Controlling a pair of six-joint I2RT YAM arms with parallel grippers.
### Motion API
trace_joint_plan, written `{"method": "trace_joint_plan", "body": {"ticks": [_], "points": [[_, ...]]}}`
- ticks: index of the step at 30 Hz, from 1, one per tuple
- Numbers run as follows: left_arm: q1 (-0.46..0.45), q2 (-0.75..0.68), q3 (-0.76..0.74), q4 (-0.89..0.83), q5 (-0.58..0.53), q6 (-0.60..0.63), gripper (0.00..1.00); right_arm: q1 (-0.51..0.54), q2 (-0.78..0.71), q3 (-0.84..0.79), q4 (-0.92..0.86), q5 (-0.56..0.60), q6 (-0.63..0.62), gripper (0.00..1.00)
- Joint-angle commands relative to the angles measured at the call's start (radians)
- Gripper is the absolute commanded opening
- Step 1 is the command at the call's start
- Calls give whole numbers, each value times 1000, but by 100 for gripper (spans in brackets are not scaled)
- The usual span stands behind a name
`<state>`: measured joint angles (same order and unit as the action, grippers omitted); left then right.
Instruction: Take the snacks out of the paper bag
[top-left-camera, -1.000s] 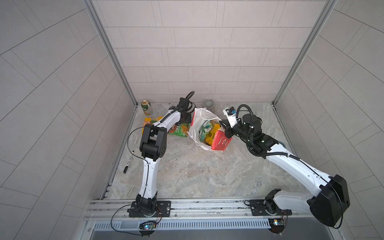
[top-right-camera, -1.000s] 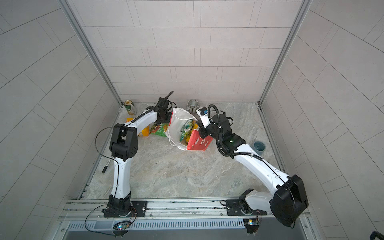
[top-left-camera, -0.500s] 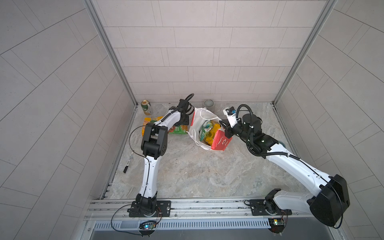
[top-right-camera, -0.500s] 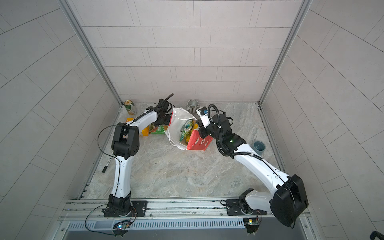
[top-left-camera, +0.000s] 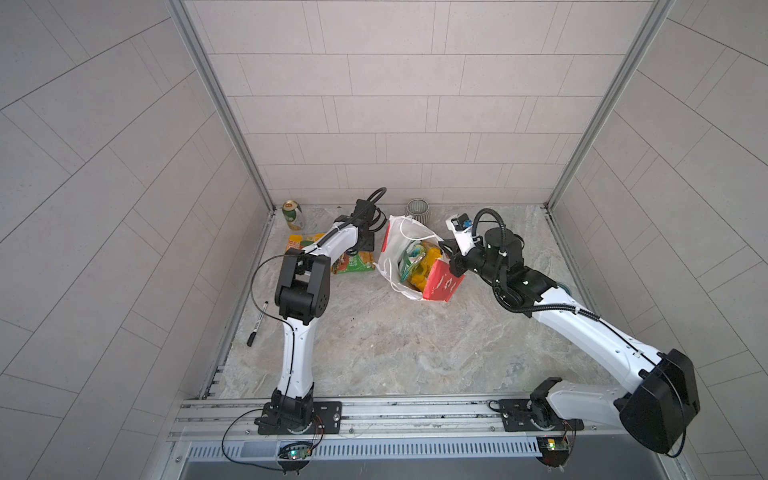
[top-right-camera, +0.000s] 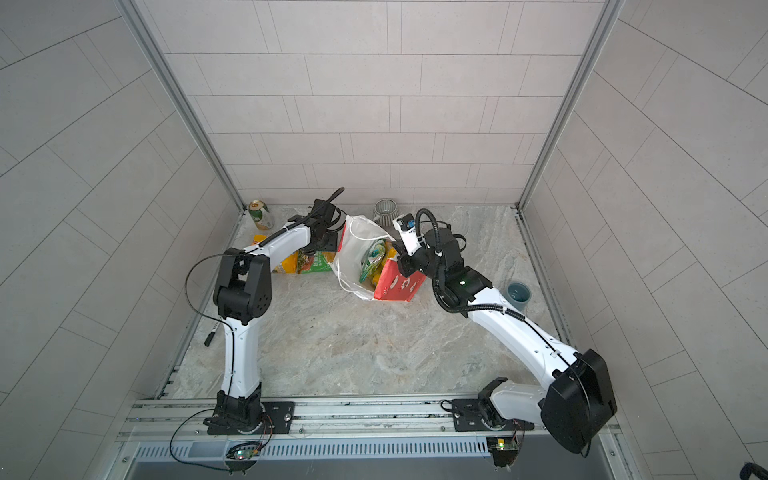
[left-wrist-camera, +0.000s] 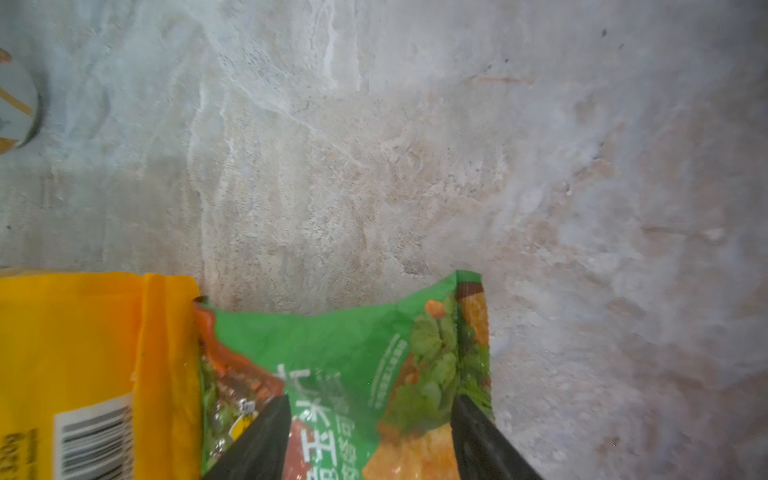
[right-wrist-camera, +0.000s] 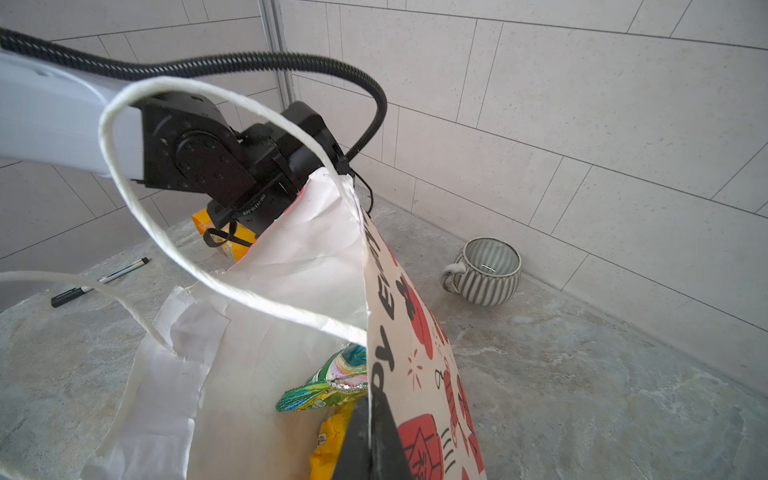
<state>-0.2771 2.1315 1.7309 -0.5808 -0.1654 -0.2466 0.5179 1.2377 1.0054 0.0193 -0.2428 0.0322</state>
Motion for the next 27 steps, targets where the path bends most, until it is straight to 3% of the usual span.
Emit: {"method": "trace_joint_plan", "body": {"ticks": [1,10,19,27], "points": [[4,-167,-31,18,38,-11,67,4,-19,21,5,-19,-17,3],[-8,-579,-394,351,140,-101,67,-2,9,91,-60,25,-5,4],[-110,-828,-596,465,160,-206,67,-54,78,163,-126,60,28,7],[-151,-977,-717,440,159,-200,67,-84,58,229,-170,93,33,36]]}}
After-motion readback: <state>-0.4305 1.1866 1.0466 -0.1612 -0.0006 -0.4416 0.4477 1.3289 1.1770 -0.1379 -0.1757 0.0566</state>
